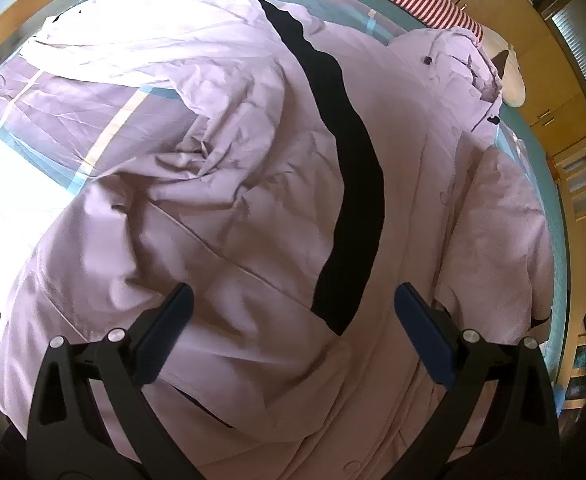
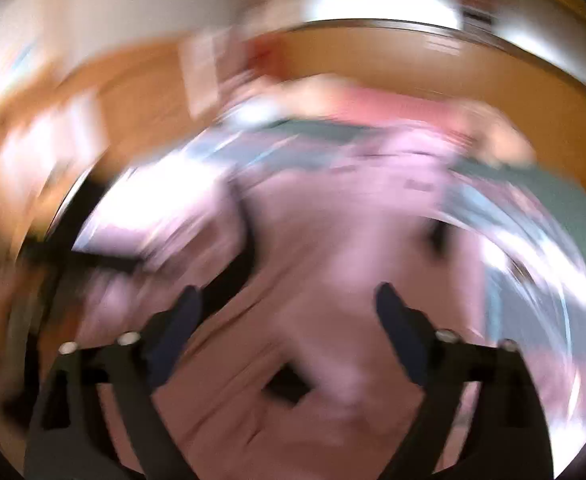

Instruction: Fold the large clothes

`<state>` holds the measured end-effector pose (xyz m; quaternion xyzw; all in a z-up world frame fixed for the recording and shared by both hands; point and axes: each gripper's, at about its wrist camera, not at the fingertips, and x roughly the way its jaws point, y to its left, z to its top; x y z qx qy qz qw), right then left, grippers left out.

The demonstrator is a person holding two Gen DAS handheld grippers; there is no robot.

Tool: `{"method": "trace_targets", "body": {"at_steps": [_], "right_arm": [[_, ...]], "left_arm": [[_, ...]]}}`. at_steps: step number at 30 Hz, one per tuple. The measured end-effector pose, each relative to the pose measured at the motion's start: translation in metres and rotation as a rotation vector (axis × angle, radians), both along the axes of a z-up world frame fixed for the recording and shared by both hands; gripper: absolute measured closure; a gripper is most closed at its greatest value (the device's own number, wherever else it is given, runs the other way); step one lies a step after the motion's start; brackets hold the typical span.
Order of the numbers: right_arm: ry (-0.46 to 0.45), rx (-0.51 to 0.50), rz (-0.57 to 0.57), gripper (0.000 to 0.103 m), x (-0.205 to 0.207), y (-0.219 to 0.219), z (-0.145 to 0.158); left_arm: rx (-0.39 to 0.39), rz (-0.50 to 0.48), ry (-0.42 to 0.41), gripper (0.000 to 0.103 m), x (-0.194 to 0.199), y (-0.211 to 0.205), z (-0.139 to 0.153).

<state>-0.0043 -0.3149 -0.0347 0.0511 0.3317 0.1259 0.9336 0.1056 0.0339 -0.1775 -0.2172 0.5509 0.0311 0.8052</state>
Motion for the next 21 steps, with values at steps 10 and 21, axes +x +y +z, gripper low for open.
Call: {"method": "trace_targets", "body": {"at_steps": [10, 21], "right_arm": [[0.368, 0.498, -0.4, 0.006, 0.021, -0.103, -0.07], [0.272, 0.39, -0.042, 0.069, 0.011, -0.046, -0.064]], "left_arm": [[-0.013, -0.169, -0.027, 0.002, -0.001, -0.039, -0.002], [0.084, -0.303, -0.055, 0.002, -0.007, -0.07, 0.006]]}}
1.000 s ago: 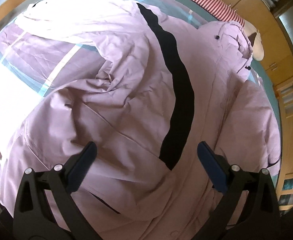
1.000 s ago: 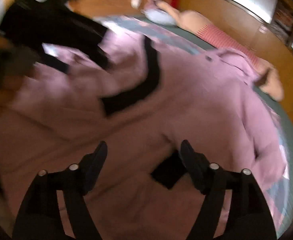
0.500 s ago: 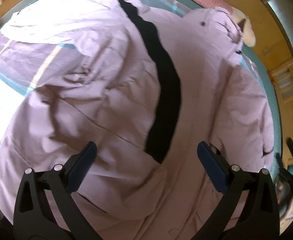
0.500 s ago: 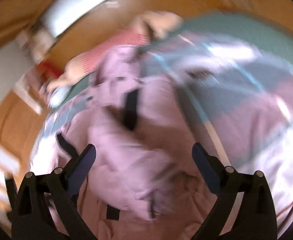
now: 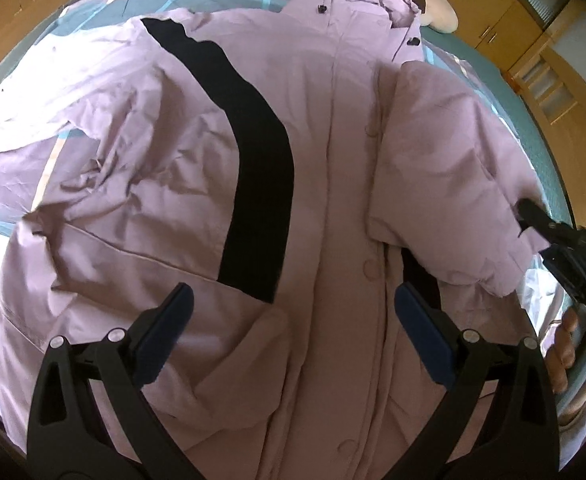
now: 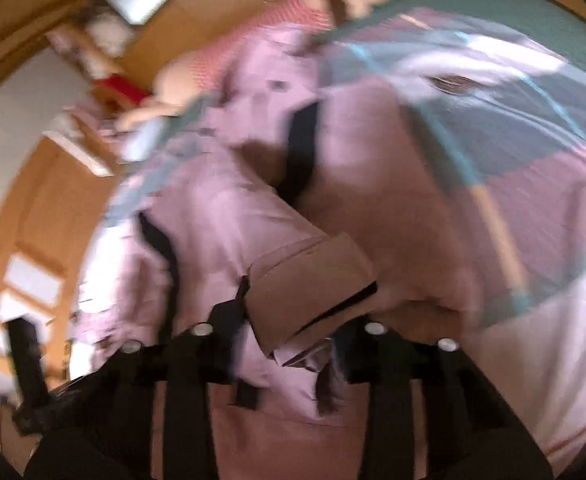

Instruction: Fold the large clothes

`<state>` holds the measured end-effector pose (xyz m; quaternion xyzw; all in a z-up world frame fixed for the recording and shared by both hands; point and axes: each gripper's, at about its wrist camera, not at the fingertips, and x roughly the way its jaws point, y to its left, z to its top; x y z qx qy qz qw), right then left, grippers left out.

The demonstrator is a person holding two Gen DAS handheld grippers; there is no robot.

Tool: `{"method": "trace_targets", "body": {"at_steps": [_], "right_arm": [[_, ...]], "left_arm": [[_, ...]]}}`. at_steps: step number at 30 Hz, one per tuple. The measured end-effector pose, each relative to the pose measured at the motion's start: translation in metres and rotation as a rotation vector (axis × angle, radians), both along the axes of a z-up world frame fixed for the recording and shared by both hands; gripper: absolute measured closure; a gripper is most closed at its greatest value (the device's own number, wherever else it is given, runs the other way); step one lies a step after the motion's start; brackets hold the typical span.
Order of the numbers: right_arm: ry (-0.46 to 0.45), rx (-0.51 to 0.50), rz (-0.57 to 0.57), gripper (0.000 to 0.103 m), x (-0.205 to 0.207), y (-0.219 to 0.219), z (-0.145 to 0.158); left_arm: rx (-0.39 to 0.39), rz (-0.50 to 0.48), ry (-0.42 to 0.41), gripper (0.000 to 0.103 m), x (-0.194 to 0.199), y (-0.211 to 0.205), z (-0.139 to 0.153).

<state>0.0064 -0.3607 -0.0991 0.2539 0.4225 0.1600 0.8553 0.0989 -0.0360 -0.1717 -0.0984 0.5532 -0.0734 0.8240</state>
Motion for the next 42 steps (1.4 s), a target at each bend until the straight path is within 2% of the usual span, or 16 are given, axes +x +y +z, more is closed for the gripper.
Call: {"method": "trace_targets", "body": {"at_steps": [2, 4, 6, 8, 10, 14, 16, 20, 22, 24, 27, 31, 33, 35, 38, 42], "right_arm": [[-0.079, 0.078, 0.149, 0.069, -0.008, 0.021, 0.015], [-0.15, 0.147, 0.371, 0.064, -0.02, 0.053, 0.031], [-0.141, 0.134, 0.455, 0.036, -0.026, 0.074, 0.033], [-0.142, 0.112, 0.483, 0.032, -0.031, 0.082, 0.034], [-0.128, 0.096, 0.46, 0.032, -0.029, 0.079, 0.032], [-0.09, 0.131, 0.321, 0.03, -0.011, 0.049, 0.026], [-0.064, 0.117, 0.222, 0.028, -0.008, 0.035, 0.021], [0.025, 0.075, 0.101, 0.028, 0.002, 0.021, 0.003], [0.046, 0.074, 0.082, 0.028, 0.004, 0.018, -0.002], [0.061, 0.063, 0.075, 0.028, 0.005, 0.018, -0.005], [0.076, 0.033, 0.076, 0.028, 0.005, 0.022, -0.01], [0.083, 0.021, 0.092, 0.028, 0.007, 0.025, -0.012], [0.095, 0.048, 0.117, 0.028, 0.009, 0.027, -0.014], [0.143, 0.104, 0.143, 0.028, 0.011, 0.028, -0.022], [0.203, 0.144, 0.14, 0.028, 0.017, 0.026, -0.029], [0.379, 0.318, 0.206, 0.028, 0.024, 0.029, -0.059]], "left_arm": [[0.004, 0.019, -0.02, 0.002, -0.001, 0.004, 0.004], [0.006, 0.045, -0.036, 0.002, -0.001, 0.009, 0.007], [0.007, 0.076, -0.036, 0.002, 0.001, 0.015, 0.007], [-0.003, 0.109, -0.027, 0.002, 0.001, 0.022, 0.005], [-0.022, 0.146, -0.006, 0.002, 0.003, 0.031, 0.002], [-0.03, 0.213, 0.006, 0.002, 0.004, 0.045, 0.001], [-0.04, 0.29, -0.04, 0.002, 0.0, 0.059, 0.009], [-0.184, 0.406, -0.226, 0.002, -0.02, 0.084, 0.039], [-0.183, 0.381, -0.28, 0.002, -0.023, 0.083, 0.049], [-0.202, 0.314, -0.289, 0.002, -0.022, 0.075, 0.051], [-0.217, 0.182, -0.287, 0.002, -0.019, 0.047, 0.05], [0.036, 0.073, -0.244, 0.002, -0.008, 0.01, 0.035], [0.081, 0.062, -0.179, 0.002, -0.002, 0.007, 0.024], [0.025, 0.094, -0.097, 0.002, 0.006, 0.022, 0.012], [-0.102, 0.221, -0.093, 0.002, 0.004, 0.056, 0.012], [-0.109, 0.276, -0.059, 0.002, 0.007, 0.073, 0.007]]}}
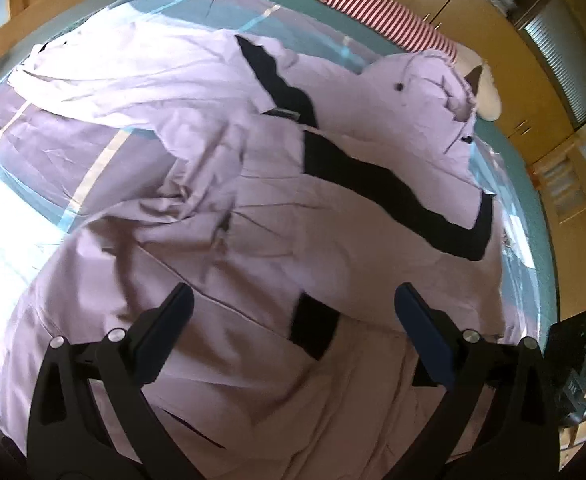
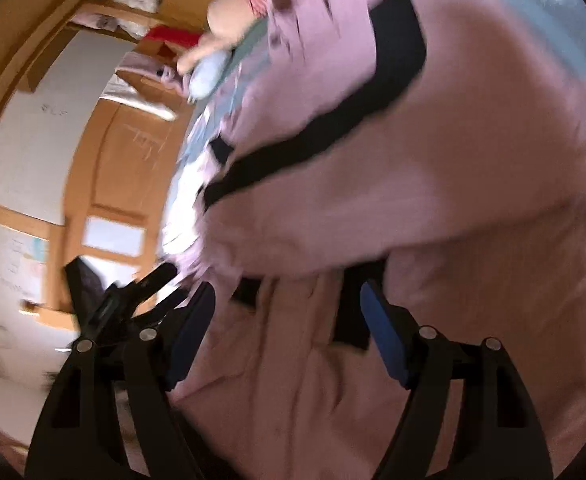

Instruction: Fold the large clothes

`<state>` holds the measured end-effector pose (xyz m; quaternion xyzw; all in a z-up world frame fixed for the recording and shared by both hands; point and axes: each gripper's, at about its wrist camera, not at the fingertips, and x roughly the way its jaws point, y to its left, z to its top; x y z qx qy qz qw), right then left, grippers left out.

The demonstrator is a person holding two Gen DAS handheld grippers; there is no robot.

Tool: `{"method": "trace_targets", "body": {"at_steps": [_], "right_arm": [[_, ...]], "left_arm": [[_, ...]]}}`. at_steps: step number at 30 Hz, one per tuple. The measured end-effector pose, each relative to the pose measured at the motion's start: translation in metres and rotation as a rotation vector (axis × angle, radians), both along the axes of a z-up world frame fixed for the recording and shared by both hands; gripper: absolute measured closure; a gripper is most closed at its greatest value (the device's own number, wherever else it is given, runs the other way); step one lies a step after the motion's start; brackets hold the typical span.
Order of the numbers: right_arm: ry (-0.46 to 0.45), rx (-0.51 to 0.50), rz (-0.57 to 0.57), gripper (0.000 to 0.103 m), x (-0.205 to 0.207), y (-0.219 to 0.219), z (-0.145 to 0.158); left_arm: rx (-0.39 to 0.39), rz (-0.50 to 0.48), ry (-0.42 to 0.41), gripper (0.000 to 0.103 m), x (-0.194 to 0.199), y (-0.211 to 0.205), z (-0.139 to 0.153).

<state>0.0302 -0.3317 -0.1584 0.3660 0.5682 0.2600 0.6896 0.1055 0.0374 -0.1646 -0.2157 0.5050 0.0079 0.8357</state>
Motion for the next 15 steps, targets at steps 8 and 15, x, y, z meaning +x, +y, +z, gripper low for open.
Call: {"method": "trace_targets", "body": {"at_steps": [8, 15], "right_arm": [[0.042, -0.033, -0.362, 0.028, 0.005, -0.041, -0.019], [-0.075, -0.092, -0.462, 0.091, 0.002, -0.062, -0.004]], "left_arm": [[0.011, -0.106, 0.056, 0.002, 0.003, -0.026, -0.013], [0.073, -0.161, 0.064, 0.002, 0.005, -0.042, -0.019]]}}
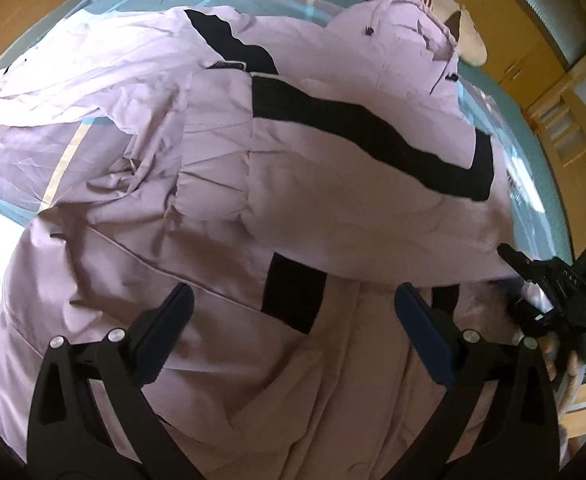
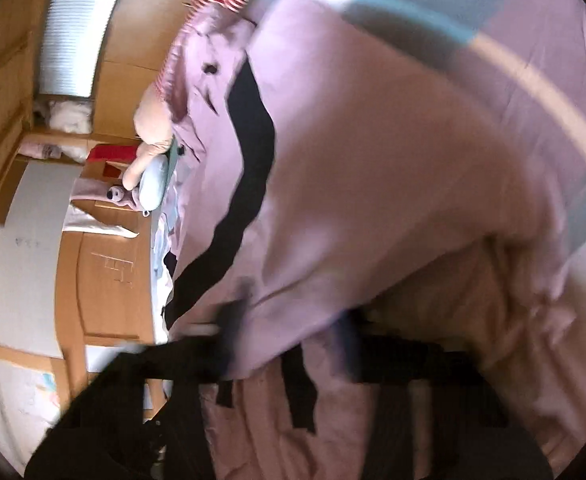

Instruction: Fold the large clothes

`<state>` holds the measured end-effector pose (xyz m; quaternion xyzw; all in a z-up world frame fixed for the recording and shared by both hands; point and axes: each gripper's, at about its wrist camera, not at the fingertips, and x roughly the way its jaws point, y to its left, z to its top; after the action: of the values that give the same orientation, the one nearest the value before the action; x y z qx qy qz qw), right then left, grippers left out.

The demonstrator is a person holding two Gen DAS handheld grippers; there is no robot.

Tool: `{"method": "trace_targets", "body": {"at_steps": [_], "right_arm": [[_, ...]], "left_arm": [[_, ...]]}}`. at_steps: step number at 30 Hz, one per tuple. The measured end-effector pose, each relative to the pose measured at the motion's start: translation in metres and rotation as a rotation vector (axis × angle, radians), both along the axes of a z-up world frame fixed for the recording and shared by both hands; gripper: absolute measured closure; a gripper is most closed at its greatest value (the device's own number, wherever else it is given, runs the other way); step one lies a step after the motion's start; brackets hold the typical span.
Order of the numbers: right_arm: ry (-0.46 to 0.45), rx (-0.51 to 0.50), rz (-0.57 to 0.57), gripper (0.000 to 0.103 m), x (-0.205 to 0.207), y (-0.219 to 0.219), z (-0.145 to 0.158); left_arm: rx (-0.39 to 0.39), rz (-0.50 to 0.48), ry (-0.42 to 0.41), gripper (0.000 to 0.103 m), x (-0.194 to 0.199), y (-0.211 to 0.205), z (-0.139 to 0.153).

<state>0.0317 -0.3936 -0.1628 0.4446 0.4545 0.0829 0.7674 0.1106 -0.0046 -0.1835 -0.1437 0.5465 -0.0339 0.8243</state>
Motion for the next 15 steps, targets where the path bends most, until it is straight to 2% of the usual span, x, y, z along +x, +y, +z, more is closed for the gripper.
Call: {"method": "trace_targets", "body": {"at_steps": [2, 6, 10, 11, 12, 13, 14, 15], "right_arm": [[-0.039, -0.007, -0.026, 0.094, -0.004, -0.006, 0.01], [-0.111, -0.09, -0.151, 0.095, -0.013, -0.036, 0.035], [-0.029, -0.095, -0.154, 0.094, -0.014, -0.051, 0.022], [-0.014, -0.095, -0.153, 0.086, -0.013, -0.05, 0.019], [0.005, -0.106, -0.153, 0.072, -0.014, -0.05, 0.018], [0.016, -0.118, -0.147, 0.063, -0.013, -0.047, 0.018], [0.016, -0.121, -0.14, 0.051, -0.012, -0.046, 0.019], [0.011, -0.131, -0.131, 0.046, -0.012, -0.045, 0.021]], "left_arm": [[0.008, -0.001, 0.014, 0.002, 0.003, -0.001, -0.005], [0.024, -0.003, 0.026, 0.002, 0.007, -0.002, -0.012], [0.028, -0.014, 0.03, 0.002, 0.009, -0.005, -0.013], [0.026, -0.019, 0.033, 0.002, 0.009, -0.006, -0.013], [0.023, -0.022, 0.035, 0.002, 0.009, -0.007, -0.014], [0.022, -0.025, 0.035, 0.002, 0.009, -0.008, -0.014], [0.024, -0.026, 0.035, 0.002, 0.009, -0.009, -0.014], [0.026, -0.028, 0.035, 0.002, 0.009, -0.009, -0.014]]}}
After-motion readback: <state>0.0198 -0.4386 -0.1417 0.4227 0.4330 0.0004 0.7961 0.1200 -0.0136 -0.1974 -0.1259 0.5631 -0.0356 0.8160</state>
